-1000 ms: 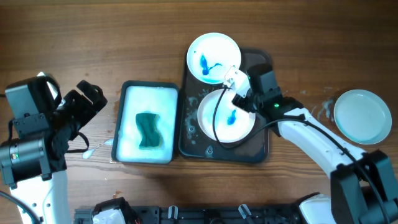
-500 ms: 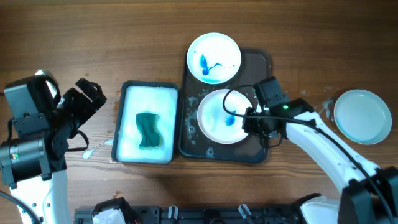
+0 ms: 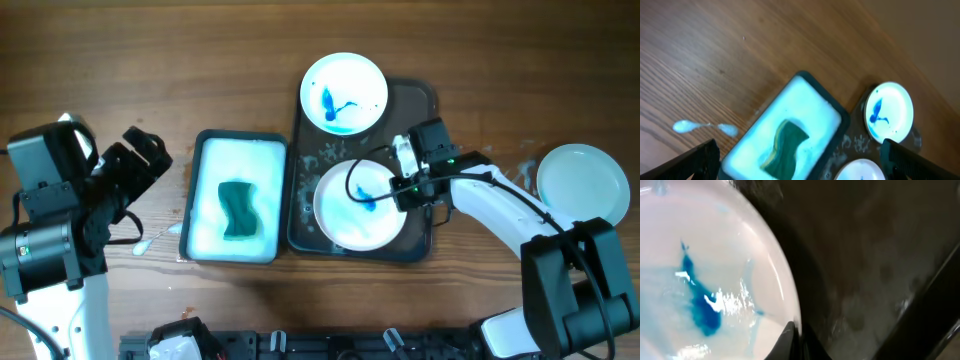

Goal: Clean dirty plates on tray and stack at the side
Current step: 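Drag the right-side plate to the tray center with the right gripper, then grasp the sponge in the basin with the left gripper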

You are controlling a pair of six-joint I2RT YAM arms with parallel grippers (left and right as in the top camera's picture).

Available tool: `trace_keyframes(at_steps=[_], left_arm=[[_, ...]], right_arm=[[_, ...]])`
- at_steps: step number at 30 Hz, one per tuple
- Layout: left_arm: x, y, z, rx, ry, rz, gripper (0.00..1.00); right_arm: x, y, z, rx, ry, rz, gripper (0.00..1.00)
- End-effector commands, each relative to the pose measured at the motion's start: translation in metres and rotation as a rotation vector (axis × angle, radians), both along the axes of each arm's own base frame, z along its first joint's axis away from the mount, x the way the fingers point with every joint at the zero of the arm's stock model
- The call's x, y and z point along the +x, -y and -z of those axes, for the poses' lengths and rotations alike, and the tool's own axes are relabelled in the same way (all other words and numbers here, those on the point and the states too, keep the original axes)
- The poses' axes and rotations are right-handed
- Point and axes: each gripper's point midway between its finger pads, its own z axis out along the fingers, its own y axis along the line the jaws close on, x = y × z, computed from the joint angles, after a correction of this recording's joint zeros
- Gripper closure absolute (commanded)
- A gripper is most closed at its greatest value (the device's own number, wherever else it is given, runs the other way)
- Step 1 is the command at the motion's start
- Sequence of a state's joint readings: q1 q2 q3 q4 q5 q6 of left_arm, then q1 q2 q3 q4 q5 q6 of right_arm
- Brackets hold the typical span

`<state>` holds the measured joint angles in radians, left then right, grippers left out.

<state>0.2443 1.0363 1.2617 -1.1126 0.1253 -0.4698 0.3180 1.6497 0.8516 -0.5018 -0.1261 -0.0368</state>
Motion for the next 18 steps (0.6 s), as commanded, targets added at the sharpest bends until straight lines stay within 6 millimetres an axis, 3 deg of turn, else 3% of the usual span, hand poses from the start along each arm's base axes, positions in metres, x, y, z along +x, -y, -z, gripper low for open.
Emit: trace_keyframes(at_steps=[1, 4, 7, 9, 11, 12, 13, 15, 16, 18], left_arm=[[-0.004, 0.021, 0.016, -0.062, -0.087, 0.092, 0.00], [-0.009, 0.049, 0.062, -0.085, -0.306, 0.212, 0.00], [-0.010, 0.071, 0.114, -0.101, -0.498, 0.300, 0.10], [-0.009, 0.078, 0.154, -0.093, -0.613, 0.327, 0.21], [-0.008, 0.080, 0.190, -0.092, -0.704, 0.324, 0.26], [-0.006, 0.084, 0.212, -0.103, -0.746, 0.329, 0.34], [-0.004, 0.088, 0.228, -0.101, -0.770, 0.340, 0.41], [0.000, 0.094, 0.248, -0.093, -0.795, 0.361, 0.49], [0.003, 0.097, 0.260, -0.086, -0.806, 0.371, 0.61], [0.007, 0.098, 0.270, -0.079, -0.813, 0.366, 0.62]], right_arm=[[0.020, 0.011, -0.002, -0.065, 0.082, 0.036, 0.96], [0.028, 0.008, -0.005, -0.002, 0.085, 0.210, 0.96], [0.026, 0.009, -0.004, 0.022, 0.056, 0.309, 0.94], [0.022, 0.010, -0.003, 0.017, 0.039, 0.316, 0.71], [0.014, 0.012, -0.001, 0.001, 0.008, 0.316, 0.72], [0.007, 0.015, -0.001, -0.014, -0.017, 0.316, 0.80], [0.001, 0.017, -0.004, -0.025, -0.041, 0.317, 0.80], [-0.007, 0.018, -0.009, -0.025, -0.062, 0.321, 0.81], [-0.012, 0.018, -0.013, -0.022, -0.073, 0.319, 0.83], [-0.022, 0.015, -0.021, 0.004, -0.101, 0.310, 0.82]])
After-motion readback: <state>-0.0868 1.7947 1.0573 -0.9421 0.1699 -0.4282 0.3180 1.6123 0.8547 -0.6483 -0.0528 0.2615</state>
